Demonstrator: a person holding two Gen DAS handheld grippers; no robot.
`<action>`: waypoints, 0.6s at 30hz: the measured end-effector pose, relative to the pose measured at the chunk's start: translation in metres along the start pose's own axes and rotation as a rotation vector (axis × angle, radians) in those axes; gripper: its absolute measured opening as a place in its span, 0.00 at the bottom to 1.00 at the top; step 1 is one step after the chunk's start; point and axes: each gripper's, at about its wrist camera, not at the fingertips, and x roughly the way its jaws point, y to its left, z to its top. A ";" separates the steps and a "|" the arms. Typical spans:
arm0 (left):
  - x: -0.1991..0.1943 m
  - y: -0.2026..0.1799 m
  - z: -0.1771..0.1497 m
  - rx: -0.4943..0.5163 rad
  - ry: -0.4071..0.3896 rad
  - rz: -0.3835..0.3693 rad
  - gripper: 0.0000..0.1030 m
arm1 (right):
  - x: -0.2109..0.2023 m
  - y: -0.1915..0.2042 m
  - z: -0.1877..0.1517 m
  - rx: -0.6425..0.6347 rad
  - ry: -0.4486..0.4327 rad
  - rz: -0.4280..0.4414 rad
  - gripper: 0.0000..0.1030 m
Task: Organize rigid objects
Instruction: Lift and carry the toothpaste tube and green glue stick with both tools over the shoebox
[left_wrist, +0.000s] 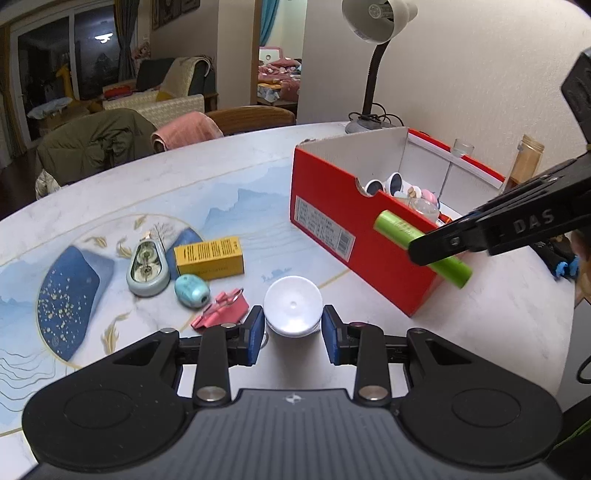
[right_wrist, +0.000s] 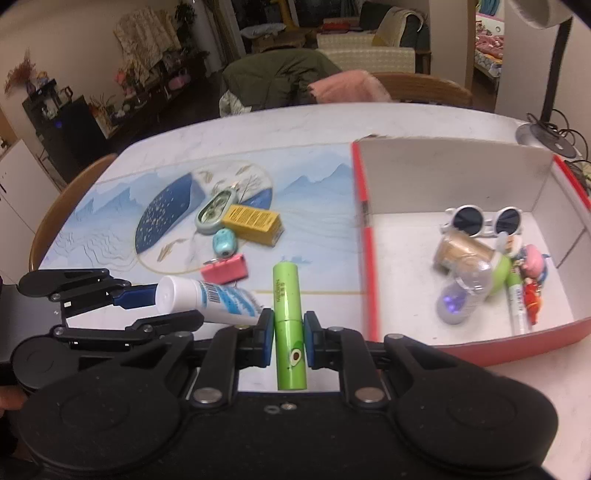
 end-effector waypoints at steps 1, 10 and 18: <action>0.000 -0.002 0.002 -0.001 -0.003 0.003 0.31 | -0.003 -0.004 0.000 0.007 -0.006 0.001 0.15; 0.003 -0.020 0.024 0.005 -0.039 0.040 0.30 | -0.030 -0.044 0.007 0.043 -0.073 -0.003 0.15; 0.003 -0.037 0.039 -0.010 -0.069 0.066 0.30 | -0.046 -0.084 0.015 0.059 -0.120 -0.025 0.15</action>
